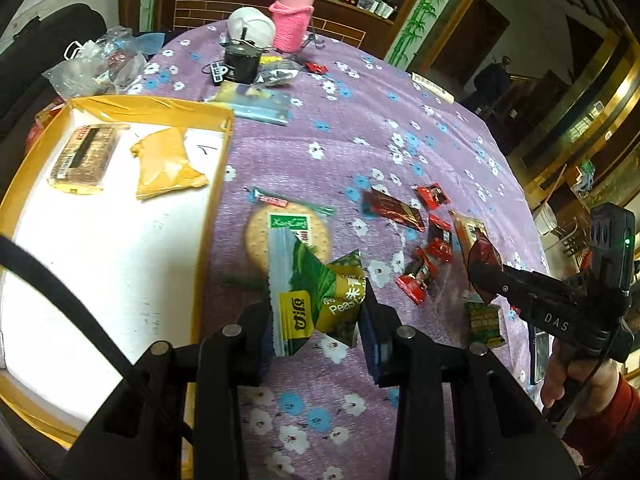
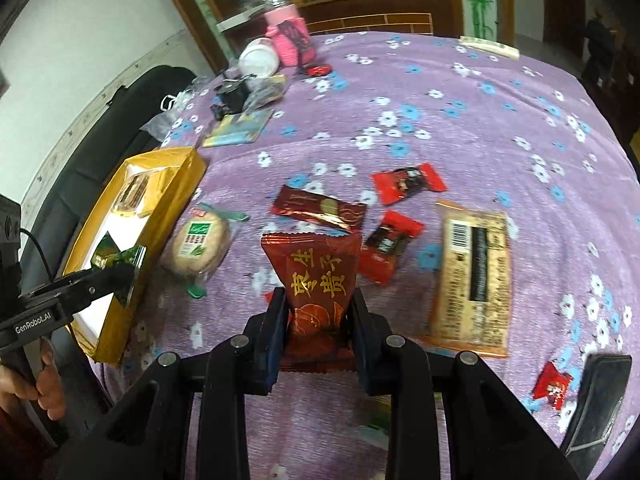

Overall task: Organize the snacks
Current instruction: 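Carry the green bag and red-brown pouch into the white tray and release both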

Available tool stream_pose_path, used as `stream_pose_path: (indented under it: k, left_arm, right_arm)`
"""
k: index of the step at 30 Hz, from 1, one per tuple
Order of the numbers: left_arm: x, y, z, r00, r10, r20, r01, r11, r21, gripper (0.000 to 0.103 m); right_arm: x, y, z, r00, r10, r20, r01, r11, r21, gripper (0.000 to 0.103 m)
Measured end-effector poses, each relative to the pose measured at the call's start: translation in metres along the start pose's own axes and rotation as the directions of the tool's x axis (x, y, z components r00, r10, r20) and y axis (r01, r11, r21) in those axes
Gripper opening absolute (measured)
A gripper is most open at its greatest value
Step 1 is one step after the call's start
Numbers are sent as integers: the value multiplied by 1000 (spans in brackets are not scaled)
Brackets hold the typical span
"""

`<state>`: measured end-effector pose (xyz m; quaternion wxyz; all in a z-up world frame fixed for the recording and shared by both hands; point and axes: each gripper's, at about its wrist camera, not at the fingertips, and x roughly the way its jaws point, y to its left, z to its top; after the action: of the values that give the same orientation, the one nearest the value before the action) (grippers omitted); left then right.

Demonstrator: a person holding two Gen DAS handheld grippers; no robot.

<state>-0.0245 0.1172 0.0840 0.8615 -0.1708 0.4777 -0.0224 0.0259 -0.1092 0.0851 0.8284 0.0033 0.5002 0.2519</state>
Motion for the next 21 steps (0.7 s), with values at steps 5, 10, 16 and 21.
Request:
stream_pose_path:
  k: [5,10,16,21]
  left_arm:
    - [-5,8,2,1000,13,9,-13,1000,-8,38]
    - [-9,16,3,1000,27,16,-26,999,-18,38]
    - [-16,27,5,999,46,27,-45,999,-23,38]
    - [-21,37,7,998,60,36,-59,998,-37,38]
  right_arm:
    - [2,15,3,1000,15,-6,-15,999,-30,29]
    - [5,28,5,1000,25,-10,-26,998,-57,29]
    - [8,40,6,999,34,-16,-36,996,-84,29]
    - [11,51,9,999,41,-20,-43,994,-104,29]
